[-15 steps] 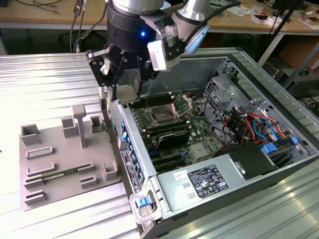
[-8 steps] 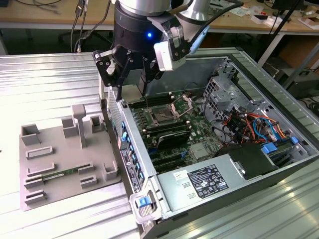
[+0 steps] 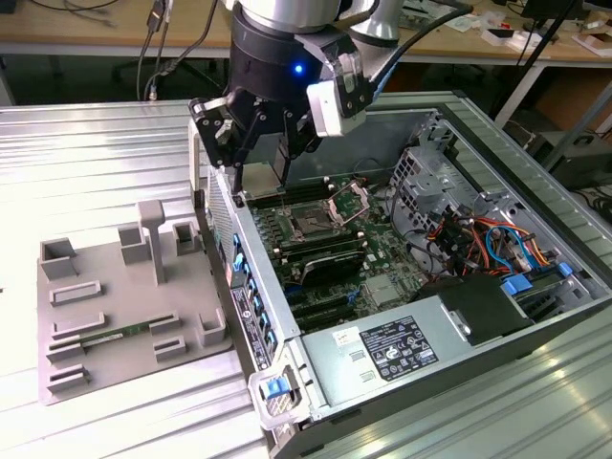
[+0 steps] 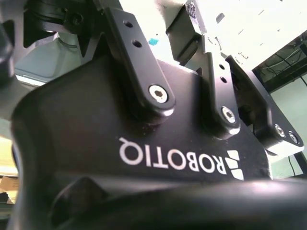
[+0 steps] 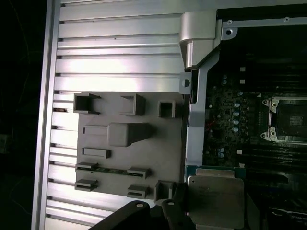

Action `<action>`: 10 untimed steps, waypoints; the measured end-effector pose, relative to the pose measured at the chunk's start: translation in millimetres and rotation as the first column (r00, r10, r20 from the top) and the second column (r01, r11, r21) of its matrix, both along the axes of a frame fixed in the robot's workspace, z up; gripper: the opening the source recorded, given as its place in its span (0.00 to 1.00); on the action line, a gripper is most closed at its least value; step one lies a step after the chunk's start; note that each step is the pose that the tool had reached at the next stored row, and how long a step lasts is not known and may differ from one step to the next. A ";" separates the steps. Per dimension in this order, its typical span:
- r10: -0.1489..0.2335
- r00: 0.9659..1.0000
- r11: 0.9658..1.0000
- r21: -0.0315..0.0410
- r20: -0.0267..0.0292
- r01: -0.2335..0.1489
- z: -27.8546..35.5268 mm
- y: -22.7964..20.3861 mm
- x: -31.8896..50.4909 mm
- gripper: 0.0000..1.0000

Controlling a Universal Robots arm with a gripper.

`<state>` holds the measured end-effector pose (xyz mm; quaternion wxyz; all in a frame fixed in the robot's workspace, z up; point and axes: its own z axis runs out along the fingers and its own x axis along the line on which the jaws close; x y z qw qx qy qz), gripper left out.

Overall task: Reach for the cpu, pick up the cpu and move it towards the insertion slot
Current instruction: 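Pick up the cpu and move it towards the insertion slot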

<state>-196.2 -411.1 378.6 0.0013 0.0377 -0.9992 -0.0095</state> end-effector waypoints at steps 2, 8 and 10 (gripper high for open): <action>0.000 1.000 1.000 0.000 0.000 0.000 -0.7 0.0 2.9 0.55; 0.000 1.000 1.000 0.000 0.000 0.000 -2.9 0.0 13.7 0.55; 0.000 1.000 1.000 0.000 0.000 0.000 -3.5 0.0 16.4 0.55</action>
